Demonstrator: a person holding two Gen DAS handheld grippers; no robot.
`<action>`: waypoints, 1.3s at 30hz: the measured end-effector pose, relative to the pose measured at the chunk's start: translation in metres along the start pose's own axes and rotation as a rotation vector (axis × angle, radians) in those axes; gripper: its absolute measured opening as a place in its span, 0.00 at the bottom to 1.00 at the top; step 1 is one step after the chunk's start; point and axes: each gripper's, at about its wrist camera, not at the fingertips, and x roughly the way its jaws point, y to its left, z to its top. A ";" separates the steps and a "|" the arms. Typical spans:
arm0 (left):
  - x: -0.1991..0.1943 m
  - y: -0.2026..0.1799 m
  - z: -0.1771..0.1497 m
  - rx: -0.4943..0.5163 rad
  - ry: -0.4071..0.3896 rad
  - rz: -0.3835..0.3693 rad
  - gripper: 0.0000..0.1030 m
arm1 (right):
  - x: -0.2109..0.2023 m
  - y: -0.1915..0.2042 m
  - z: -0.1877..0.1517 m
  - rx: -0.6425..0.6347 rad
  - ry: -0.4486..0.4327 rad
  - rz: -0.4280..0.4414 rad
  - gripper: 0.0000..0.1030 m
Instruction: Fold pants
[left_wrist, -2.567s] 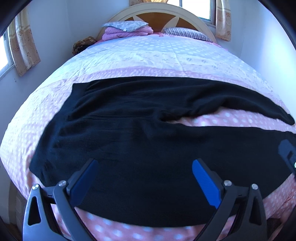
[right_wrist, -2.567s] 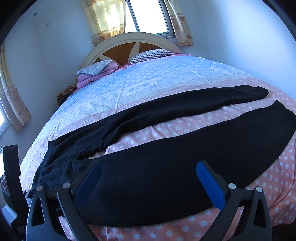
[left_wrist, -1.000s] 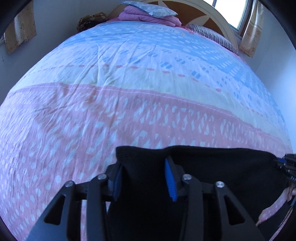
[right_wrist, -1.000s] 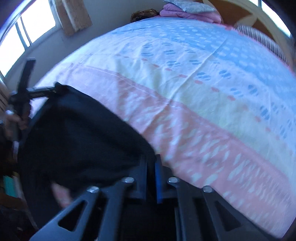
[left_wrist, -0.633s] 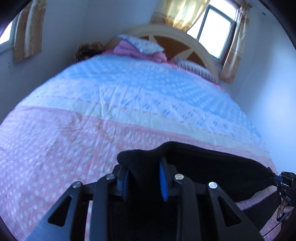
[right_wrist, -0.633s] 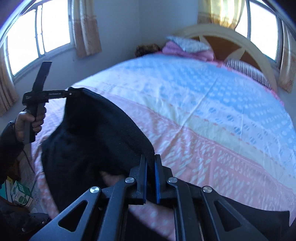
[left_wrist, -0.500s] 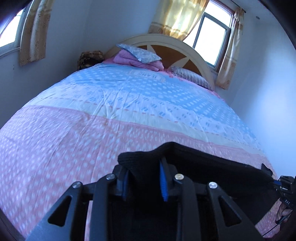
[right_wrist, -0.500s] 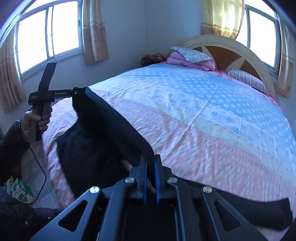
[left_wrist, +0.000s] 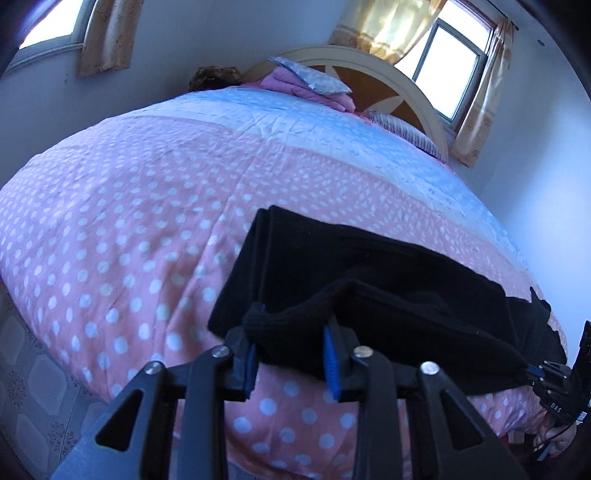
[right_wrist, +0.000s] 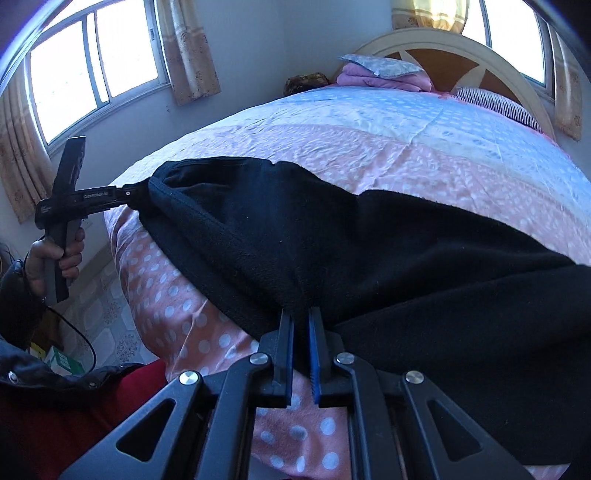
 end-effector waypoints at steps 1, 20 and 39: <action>-0.002 0.001 -0.001 -0.002 0.007 0.009 0.42 | 0.000 0.003 0.000 -0.011 0.003 -0.003 0.09; -0.006 0.010 -0.008 0.169 0.071 0.228 0.77 | -0.013 0.049 0.078 -0.013 -0.104 0.292 0.21; -0.012 0.011 -0.028 -0.209 0.159 -0.264 0.77 | 0.103 0.109 0.140 0.029 -0.050 0.368 0.46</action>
